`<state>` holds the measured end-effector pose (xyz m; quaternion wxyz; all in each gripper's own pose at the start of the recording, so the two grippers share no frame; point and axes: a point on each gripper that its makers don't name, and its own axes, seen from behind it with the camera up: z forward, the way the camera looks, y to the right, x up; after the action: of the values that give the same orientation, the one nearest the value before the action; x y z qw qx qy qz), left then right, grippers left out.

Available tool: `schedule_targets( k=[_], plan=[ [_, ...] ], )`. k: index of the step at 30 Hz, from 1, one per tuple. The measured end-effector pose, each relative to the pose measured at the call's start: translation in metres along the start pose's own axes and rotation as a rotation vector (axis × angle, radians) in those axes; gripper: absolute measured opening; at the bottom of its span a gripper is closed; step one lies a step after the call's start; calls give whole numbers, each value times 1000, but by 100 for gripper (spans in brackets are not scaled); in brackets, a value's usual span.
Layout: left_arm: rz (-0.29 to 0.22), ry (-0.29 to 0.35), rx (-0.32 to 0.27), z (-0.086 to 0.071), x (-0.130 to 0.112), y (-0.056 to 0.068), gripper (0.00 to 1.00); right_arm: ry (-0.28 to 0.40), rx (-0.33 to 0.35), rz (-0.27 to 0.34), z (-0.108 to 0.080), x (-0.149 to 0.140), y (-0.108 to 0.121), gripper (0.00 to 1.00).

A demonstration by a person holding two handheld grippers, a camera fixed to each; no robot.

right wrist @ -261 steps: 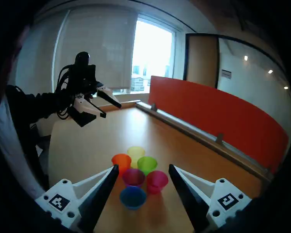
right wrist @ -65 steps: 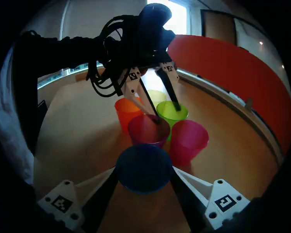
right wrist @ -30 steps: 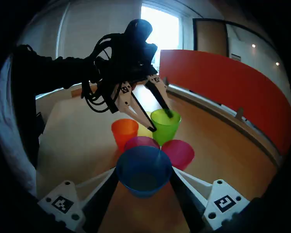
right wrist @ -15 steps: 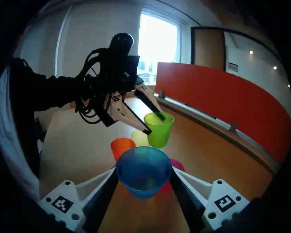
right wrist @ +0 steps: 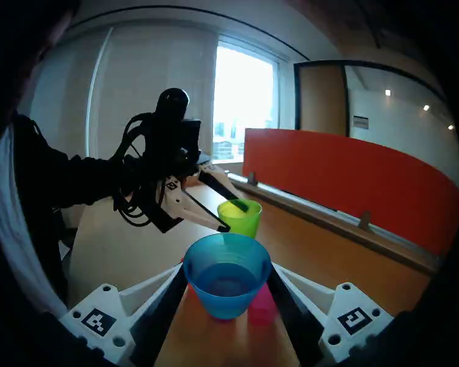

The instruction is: Pour water

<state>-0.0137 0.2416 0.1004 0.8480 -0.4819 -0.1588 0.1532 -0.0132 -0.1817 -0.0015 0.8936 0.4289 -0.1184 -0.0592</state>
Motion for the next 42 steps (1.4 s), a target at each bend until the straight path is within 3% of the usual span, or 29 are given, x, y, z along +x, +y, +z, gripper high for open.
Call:
schedule_targets(
  k=[20,42],
  plan=[
    [-37,50,25,-7,6,6,86,151,-28,28,7,34,3,90],
    [-64,106,45,-18,12,6,86,196,-36,24,12,48,4,91]
  ],
)
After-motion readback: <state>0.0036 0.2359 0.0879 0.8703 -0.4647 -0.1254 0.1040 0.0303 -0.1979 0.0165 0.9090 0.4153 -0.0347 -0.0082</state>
